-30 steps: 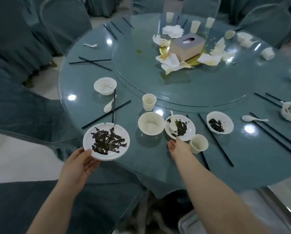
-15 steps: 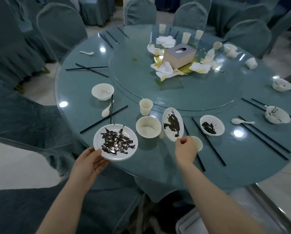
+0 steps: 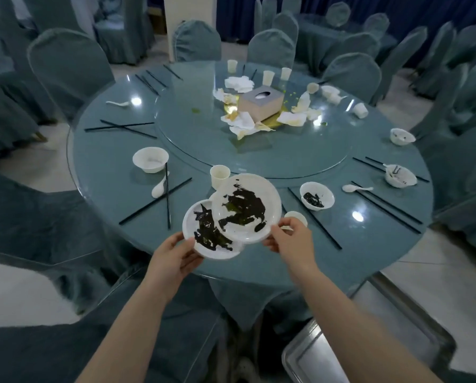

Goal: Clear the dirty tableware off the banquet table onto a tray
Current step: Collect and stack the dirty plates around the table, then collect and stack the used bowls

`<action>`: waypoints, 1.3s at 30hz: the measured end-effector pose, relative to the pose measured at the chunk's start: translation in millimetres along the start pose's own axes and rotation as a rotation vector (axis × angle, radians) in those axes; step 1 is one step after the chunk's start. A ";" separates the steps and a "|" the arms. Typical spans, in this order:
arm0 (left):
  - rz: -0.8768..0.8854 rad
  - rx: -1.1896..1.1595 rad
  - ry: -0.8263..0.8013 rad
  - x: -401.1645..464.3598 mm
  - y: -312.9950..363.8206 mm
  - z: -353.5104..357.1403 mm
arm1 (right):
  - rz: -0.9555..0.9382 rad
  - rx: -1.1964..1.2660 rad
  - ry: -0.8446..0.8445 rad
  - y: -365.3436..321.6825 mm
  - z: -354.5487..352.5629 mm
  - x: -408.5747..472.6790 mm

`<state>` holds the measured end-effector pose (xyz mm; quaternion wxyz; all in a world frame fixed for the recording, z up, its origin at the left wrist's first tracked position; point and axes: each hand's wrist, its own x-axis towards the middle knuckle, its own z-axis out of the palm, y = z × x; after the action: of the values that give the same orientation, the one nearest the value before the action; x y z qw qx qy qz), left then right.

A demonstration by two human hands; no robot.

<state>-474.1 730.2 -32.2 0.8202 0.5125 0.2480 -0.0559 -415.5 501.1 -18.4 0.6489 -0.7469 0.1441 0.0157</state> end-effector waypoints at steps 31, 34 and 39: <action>-0.157 0.287 -0.258 86.0 -29.1 178.1 | 0.535 0.628 0.425 80.1 -196.6 109.4; -0.177 0.233 -0.197 95.9 -41.0 177.2 | 0.610 0.676 0.475 97.6 -212.8 124.6; -0.203 0.203 -0.087 104.7 -49.8 166.5 | 0.625 0.782 0.452 100.9 -214.0 144.5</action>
<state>-341.9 579.2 -62.7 0.7642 0.5623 0.2559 -0.1856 -335.9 252.7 -112.5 0.7954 -0.3565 0.4901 -0.0079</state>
